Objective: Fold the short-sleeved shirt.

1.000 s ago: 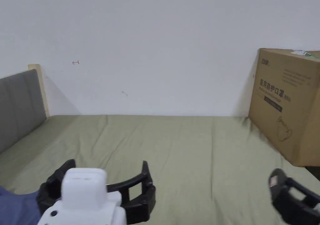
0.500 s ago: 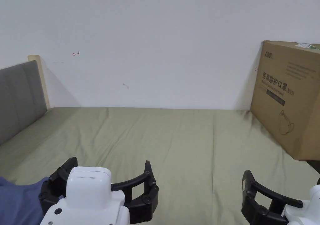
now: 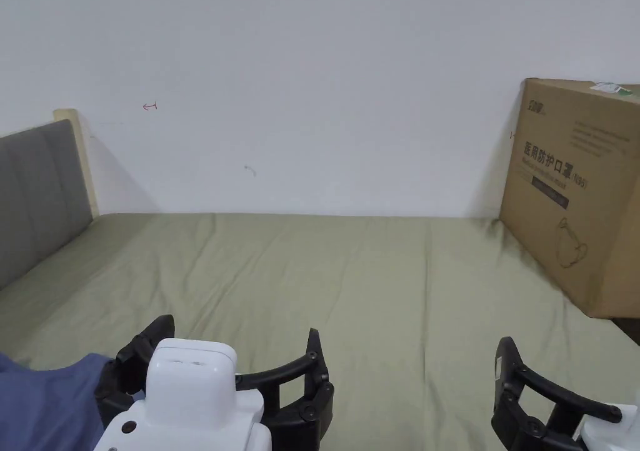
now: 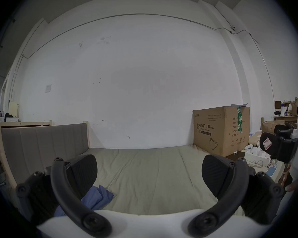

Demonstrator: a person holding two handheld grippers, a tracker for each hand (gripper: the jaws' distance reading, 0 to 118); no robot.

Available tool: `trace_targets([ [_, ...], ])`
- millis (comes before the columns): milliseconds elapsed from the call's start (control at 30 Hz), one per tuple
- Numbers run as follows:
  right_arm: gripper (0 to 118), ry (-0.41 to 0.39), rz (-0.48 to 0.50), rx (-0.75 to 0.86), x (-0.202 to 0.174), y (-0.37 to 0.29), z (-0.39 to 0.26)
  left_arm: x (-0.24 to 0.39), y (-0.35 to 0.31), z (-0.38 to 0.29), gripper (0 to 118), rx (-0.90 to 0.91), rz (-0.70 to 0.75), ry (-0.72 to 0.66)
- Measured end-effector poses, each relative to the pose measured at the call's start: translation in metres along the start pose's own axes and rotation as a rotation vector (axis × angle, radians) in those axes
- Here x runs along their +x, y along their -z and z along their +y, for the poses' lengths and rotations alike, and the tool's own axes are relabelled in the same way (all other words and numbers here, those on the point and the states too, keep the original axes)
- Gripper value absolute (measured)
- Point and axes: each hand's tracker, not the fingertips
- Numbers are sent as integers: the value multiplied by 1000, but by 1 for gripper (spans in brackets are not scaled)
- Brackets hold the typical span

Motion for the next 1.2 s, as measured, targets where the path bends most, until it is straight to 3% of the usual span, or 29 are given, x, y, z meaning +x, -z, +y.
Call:
trace_targets([
  [200,118,-95,-25,-48,-8,2,-3,3,-3,0,118,7,3,21],
  [500,115,30,35,-77,6,-7,6,5,-8,7,114,-19,-41,49],
  [533,103,37,42,-79,8,-6,7,6,-9,8,94,-13,-29,70],
  [567,73,35,44,-78,10,-7,9,6,-10,9,58,-16,-18,87],
  [600,21,38,47,-78,11,-6,10,5,-9,11,14,-30,-18,84],
  [633,0,39,41,-111,14,-1,10,2,-8,13,0,-53,-13,68],
  [700,0,85,45,-137,21,2,8,-5,-9,14,0,-46,-46,-11],
  [800,0,84,7,-156,27,4,5,-6,-7,14,0,-51,-29,-4],
  [1000,0,82,34,-187,11,11,4,-19,-9,11,0,-94,14,1],
  [1067,0,99,127,-233,-6,25,1,-43,-20,16,0,-91,51,-13],
  [1200,0,187,313,-261,-73,46,-4,-111,-56,23,0,-78,317,107],
])
